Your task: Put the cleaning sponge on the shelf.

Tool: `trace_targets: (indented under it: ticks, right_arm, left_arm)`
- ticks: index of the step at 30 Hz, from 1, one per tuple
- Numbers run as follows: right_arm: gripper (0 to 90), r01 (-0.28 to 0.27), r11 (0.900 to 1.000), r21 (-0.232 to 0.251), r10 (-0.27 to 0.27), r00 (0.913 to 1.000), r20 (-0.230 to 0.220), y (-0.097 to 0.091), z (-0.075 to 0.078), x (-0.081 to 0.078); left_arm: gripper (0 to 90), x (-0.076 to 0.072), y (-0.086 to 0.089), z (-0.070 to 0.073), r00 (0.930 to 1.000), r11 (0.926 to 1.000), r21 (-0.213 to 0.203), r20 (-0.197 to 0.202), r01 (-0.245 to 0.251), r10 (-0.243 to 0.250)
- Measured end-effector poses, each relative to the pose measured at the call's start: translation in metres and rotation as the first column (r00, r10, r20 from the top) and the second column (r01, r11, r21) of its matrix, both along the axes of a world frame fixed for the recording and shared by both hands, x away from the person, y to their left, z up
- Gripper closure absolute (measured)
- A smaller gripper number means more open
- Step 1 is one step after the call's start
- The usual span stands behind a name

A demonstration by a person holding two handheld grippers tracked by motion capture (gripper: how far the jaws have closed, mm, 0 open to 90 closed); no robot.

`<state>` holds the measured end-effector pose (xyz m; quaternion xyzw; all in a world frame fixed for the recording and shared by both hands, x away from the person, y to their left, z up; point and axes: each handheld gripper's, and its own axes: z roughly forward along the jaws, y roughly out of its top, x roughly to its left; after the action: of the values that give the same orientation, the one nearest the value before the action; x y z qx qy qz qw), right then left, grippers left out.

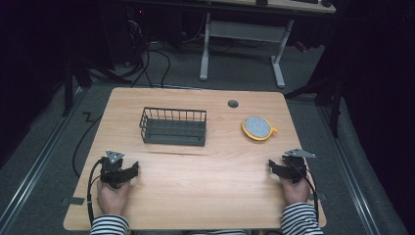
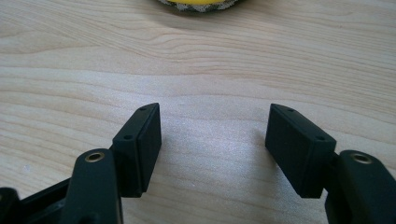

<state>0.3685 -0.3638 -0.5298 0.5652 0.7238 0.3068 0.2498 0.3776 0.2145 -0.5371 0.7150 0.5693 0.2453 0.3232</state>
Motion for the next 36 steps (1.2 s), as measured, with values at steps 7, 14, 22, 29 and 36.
trace_targets:
  ticks: [7, 14, 22, 29, 36]
  right_arm:
    - [36.4, 0.001, 1.0000, 0.001, -0.001, 1.0000, 0.000, 0.0002, 0.0000, 0.0000]
    - [36.9, 0.000, 1.0000, 0.005, 0.000, 1.0000, 0.000, -0.0002, 0.0001, 0.0000]
    - [49.2, 0.002, 0.9999, 0.010, -0.002, 1.0000, 0.008, -0.0019, 0.0007, -0.0012]
    - [51.1, 0.016, 0.9996, 0.021, -0.016, 0.9999, -0.004, -0.0031, 0.0023, -0.0014]
    - [49.8, 0.012, 0.9976, 0.069, -0.012, 0.9999, 0.003, -0.0048, 0.0066, -0.0032]
  left_arm:
    - [27.9, 0.0003, -0.0004, 0.0000, 0.9998, 0.9998, 0.000, -0.002, 0.019, -0.019]
    - [26.0, 0.0006, -0.0004, 0.0001, 0.9996, 0.9996, 0.001, -0.005, 0.029, -0.029]
    - [26.0, 0.0005, 0.0002, 0.0002, 0.9993, 0.9993, 0.003, -0.005, 0.038, -0.038]
    - [28.8, 0.0022, -0.0001, 0.0026, 0.9989, 0.9992, 0.005, -0.023, 0.040, -0.040]
    - [29.5, 0.0031, 0.0022, 0.0073, 0.9982, 0.9983, -0.019, -0.024, 0.054, -0.055]
